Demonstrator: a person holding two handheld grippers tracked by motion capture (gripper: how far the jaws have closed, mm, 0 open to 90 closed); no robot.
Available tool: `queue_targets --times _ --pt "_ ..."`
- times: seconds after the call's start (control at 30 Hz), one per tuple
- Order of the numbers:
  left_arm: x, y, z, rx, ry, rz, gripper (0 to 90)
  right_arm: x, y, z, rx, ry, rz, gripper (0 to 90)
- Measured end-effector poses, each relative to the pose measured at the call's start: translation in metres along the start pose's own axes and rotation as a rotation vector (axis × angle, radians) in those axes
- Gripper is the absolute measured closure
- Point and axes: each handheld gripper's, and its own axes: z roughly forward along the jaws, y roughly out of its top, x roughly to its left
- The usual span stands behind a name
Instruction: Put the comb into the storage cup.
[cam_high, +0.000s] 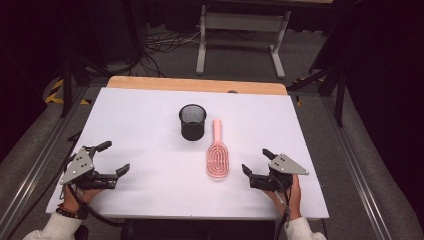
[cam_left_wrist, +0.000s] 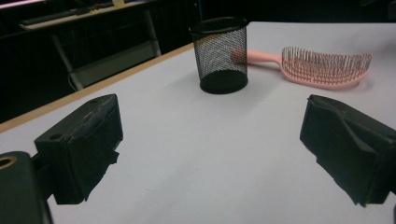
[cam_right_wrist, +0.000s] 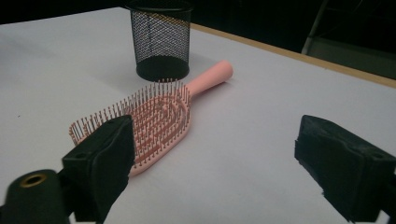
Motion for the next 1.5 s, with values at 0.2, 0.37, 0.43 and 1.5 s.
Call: queue_targets --times 0.2,0.37,0.43,1.5 --pt "-0.007 -0.002 0.006 0.039 -0.018 0.018 7.1 0.003 0.002 0.008 0.024 0.008 0.043 19.1" --pt "-0.013 -0.003 0.01 0.067 -0.027 0.037 7.6 0.004 0.02 0.022 0.065 0.003 0.101 18.9" --pt "-0.014 -0.003 0.011 0.069 -0.028 0.042 7.5 0.004 0.03 0.03 0.077 -0.001 0.114 18.3" --pt "-0.021 -0.005 0.012 0.118 -0.051 0.115 9.6 0.022 0.082 0.2 0.806 -0.085 0.157 51.0"
